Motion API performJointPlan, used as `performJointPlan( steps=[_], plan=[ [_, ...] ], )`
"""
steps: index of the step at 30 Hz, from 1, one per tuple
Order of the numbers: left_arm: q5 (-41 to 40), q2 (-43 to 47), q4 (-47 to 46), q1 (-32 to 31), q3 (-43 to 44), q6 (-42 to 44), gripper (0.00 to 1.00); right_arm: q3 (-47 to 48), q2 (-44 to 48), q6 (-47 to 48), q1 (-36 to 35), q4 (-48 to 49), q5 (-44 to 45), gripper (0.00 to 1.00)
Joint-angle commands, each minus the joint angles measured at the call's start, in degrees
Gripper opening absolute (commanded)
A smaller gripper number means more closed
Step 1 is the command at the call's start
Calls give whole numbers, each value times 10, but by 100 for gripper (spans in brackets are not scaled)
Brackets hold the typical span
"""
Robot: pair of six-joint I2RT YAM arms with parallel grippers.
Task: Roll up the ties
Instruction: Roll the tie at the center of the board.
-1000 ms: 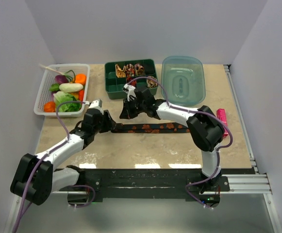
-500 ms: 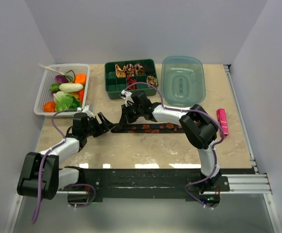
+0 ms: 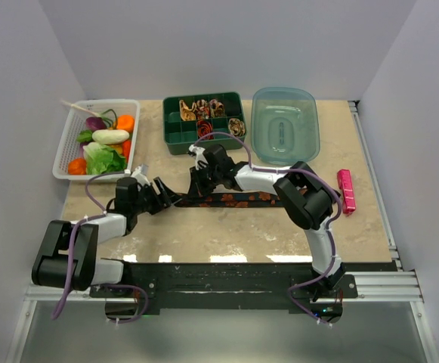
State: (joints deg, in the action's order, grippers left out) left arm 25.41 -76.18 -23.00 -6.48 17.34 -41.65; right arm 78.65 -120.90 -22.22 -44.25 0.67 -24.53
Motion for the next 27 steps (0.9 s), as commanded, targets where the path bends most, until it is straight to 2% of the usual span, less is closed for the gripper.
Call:
performJointPlan(
  steps=[1, 6, 10, 23, 24, 26, 27],
  plan=[
    [5, -27, -31, 4, -3, -10, 69, 1, -9, 16, -2, -5, 19, 0],
    [23, -56, -55, 4, 1, -22, 66, -14, -5, 25, -2, -22, 27, 0],
    [38, -92, -67, 4, 8, -34, 59, -23, 1, 24, -2, -20, 31, 0],
    [54, -126, -129, 4, -4, -63, 44, -28, 6, 22, -2, -16, 29, 0],
    [54, -124, -133, 3, -5, -63, 38, -29, 8, 21, -1, -14, 28, 0],
    [54, -121, -137, 4, -4, -63, 34, -30, 11, 20, -1, -12, 25, 0],
    [54, -120, -140, 4, -2, -62, 28, -29, 11, 21, -2, -11, 25, 0]
  ],
)
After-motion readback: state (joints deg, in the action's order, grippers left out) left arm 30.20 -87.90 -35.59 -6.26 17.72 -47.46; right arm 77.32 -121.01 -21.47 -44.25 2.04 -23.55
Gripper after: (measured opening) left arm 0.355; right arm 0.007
